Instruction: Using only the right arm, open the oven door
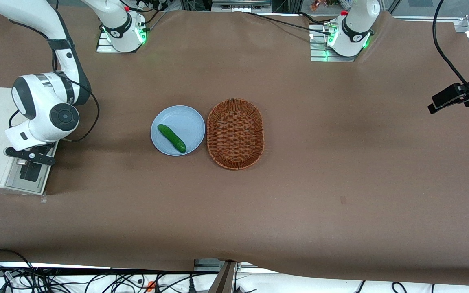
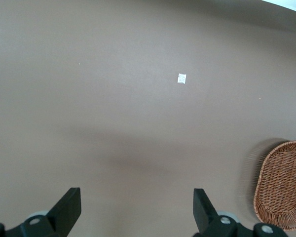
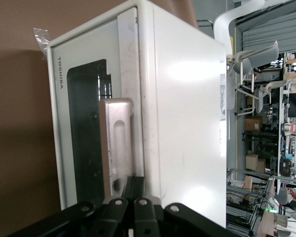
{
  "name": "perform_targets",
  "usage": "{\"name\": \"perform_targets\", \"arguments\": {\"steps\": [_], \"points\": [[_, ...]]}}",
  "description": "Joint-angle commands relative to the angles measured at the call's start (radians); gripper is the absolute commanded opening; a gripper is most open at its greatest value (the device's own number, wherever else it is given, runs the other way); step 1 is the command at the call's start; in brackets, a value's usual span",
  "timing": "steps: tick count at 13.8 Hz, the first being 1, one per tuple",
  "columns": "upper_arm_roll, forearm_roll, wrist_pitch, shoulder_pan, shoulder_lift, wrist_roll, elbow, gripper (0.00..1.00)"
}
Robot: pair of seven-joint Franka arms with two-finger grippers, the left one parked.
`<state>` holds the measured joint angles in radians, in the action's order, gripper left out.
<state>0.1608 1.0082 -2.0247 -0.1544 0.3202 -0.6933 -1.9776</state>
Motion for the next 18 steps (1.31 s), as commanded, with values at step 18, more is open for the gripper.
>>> {"name": "perform_targets", "arguments": {"steps": [18], "points": [[0.01,0.018,-0.15,-0.027,0.053,-0.149,-0.058,0.0]]}}
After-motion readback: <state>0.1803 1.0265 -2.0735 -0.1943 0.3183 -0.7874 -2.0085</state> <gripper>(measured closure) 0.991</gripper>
